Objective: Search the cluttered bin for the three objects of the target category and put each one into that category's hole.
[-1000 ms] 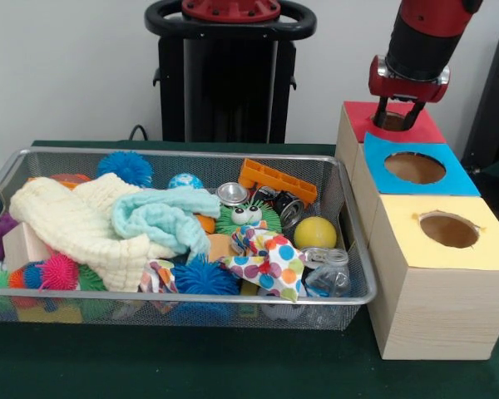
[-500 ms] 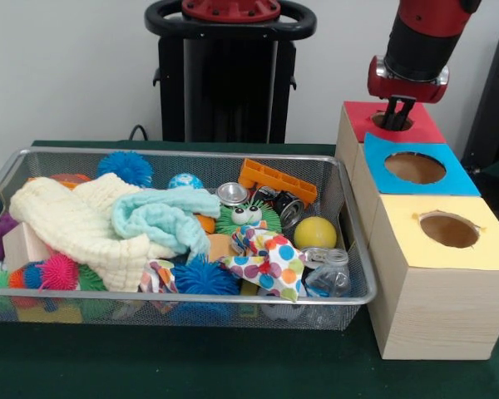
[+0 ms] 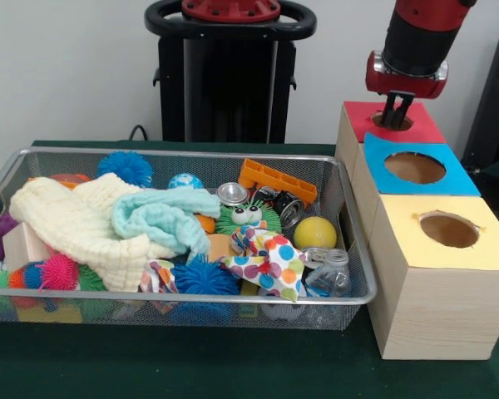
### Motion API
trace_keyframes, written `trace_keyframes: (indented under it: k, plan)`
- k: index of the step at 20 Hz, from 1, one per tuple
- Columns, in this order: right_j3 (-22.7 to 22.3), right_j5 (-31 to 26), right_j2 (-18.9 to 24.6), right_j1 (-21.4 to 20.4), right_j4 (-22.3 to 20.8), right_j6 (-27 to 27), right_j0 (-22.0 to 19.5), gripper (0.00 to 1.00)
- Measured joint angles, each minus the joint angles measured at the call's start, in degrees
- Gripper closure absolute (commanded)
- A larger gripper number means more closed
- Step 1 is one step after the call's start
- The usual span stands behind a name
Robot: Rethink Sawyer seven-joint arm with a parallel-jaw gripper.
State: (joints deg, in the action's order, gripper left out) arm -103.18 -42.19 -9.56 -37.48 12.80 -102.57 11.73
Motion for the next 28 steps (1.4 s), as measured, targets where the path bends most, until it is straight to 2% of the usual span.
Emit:
trace_keyframes:
  k: [7, 17, 21, 28]
  plan:
    - [4.04, -7.51, -0.39, -2.0, -0.07, 0.0, -2.0, 1.0]
    - [9.2, -8.12, -1.7, -2.26, -0.35, 0.0, -5.74, 1.0]
    - [10.6, -7.8, -1.7, -2.25, -1.81, 0.0, -9.44, 1.0]
    - [12.67, -5.42, -1.08, -1.83, -5.47, 0.0, -19.08, 1.0]
